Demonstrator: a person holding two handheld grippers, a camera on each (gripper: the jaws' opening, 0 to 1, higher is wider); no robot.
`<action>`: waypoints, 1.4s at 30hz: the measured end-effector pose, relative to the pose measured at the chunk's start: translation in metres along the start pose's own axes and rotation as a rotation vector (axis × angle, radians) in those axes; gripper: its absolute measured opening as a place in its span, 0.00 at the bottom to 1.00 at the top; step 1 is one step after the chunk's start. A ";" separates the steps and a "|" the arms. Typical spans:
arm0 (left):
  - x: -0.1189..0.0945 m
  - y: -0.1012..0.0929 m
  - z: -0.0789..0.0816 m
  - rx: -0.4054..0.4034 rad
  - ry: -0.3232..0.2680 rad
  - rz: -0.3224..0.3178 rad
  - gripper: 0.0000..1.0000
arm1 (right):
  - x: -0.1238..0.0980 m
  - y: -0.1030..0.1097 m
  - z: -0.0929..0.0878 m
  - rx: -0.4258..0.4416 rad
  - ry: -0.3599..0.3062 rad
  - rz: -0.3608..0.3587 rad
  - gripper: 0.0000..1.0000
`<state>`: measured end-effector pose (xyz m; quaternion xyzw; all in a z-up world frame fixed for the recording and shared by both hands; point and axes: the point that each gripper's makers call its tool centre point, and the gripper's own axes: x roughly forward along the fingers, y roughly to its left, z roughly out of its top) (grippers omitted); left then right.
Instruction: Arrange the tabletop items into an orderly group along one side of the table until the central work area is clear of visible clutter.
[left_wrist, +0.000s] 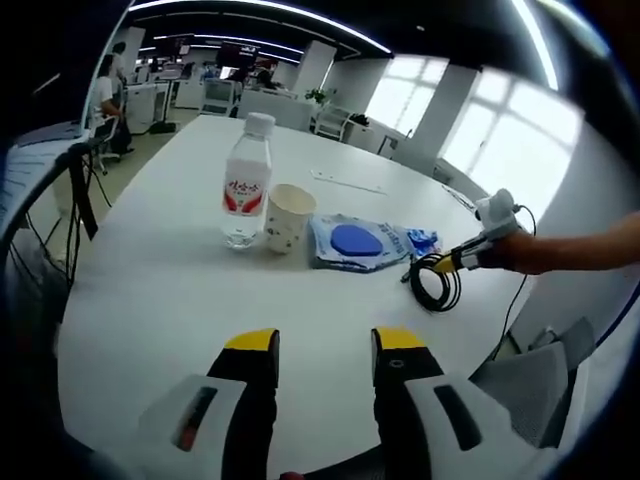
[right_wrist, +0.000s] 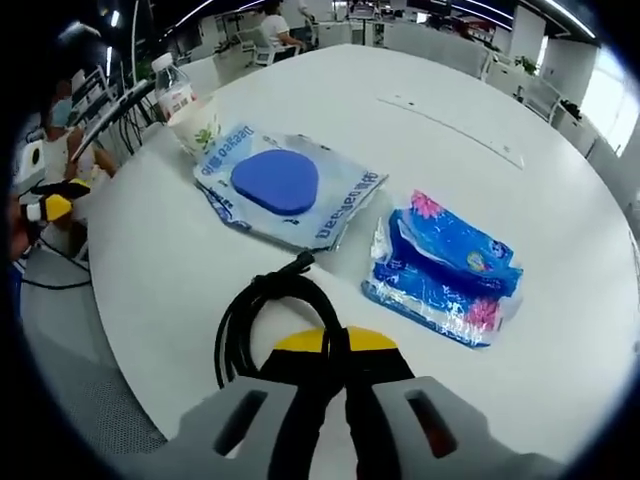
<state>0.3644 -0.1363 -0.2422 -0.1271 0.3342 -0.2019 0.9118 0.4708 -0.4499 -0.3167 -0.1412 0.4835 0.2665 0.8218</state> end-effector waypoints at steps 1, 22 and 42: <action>0.000 0.000 0.000 -0.001 0.001 0.000 0.36 | -0.001 -0.001 -0.002 0.000 0.008 -0.004 0.03; 0.014 0.002 0.010 0.053 0.028 -0.013 0.40 | -0.018 0.002 -0.002 -0.012 -0.072 0.041 0.21; 0.023 0.004 0.021 0.084 0.030 -0.023 0.43 | -0.071 -0.003 -0.005 0.185 -0.275 0.083 0.38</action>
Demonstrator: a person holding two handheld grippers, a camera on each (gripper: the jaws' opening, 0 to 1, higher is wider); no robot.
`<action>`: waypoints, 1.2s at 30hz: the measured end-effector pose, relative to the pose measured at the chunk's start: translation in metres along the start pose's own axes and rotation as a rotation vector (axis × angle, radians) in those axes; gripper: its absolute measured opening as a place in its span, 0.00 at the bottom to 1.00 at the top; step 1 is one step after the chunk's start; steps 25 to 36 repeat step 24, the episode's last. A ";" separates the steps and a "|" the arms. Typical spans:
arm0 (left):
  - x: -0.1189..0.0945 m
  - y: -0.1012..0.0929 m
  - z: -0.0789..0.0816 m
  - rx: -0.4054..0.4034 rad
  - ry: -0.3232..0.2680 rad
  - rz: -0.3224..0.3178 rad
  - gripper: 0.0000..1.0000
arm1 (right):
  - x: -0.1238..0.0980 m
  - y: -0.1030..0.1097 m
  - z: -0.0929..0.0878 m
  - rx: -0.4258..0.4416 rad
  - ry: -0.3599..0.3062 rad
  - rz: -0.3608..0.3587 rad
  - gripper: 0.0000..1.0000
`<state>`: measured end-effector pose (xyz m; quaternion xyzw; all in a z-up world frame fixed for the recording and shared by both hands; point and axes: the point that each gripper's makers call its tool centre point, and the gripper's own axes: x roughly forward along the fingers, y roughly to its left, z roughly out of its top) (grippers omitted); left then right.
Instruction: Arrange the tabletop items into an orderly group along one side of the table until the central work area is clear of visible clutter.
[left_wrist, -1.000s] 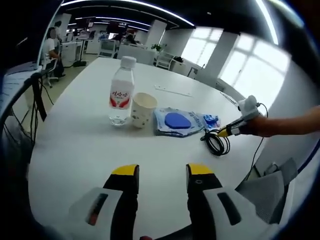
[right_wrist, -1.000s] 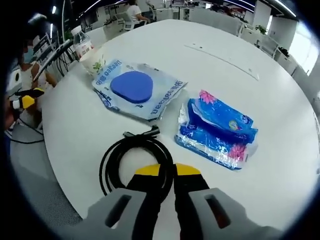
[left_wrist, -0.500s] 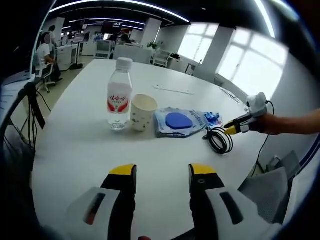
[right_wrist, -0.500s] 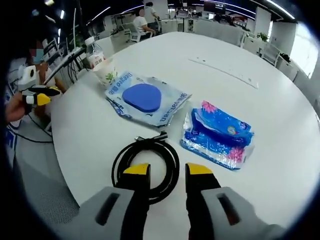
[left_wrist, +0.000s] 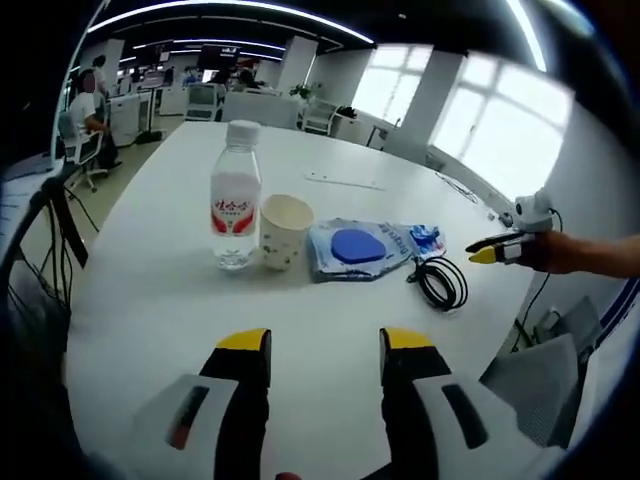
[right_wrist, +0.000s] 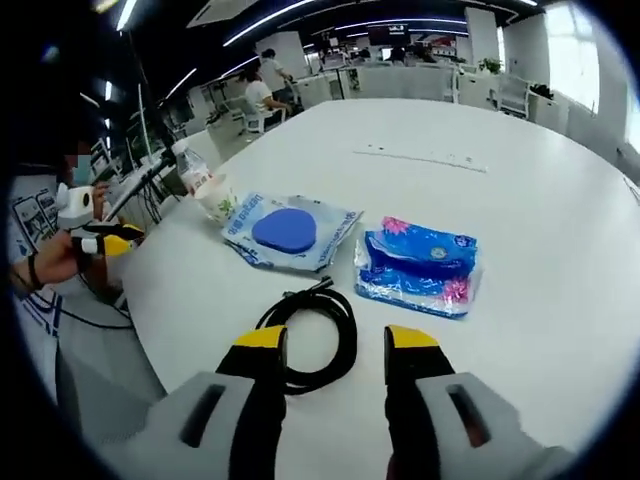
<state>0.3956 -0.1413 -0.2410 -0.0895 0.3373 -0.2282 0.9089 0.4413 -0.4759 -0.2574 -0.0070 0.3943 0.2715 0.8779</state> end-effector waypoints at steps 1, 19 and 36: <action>0.000 0.000 0.000 0.000 -0.001 0.000 0.43 | -0.001 0.001 0.000 0.002 -0.005 0.001 0.39; 0.000 -0.007 -0.010 0.007 0.017 -0.007 0.46 | -0.015 0.032 -0.028 0.033 -0.011 0.057 0.52; 0.000 -0.008 -0.010 0.006 0.016 -0.008 0.46 | -0.015 0.035 -0.029 0.032 -0.007 0.062 0.53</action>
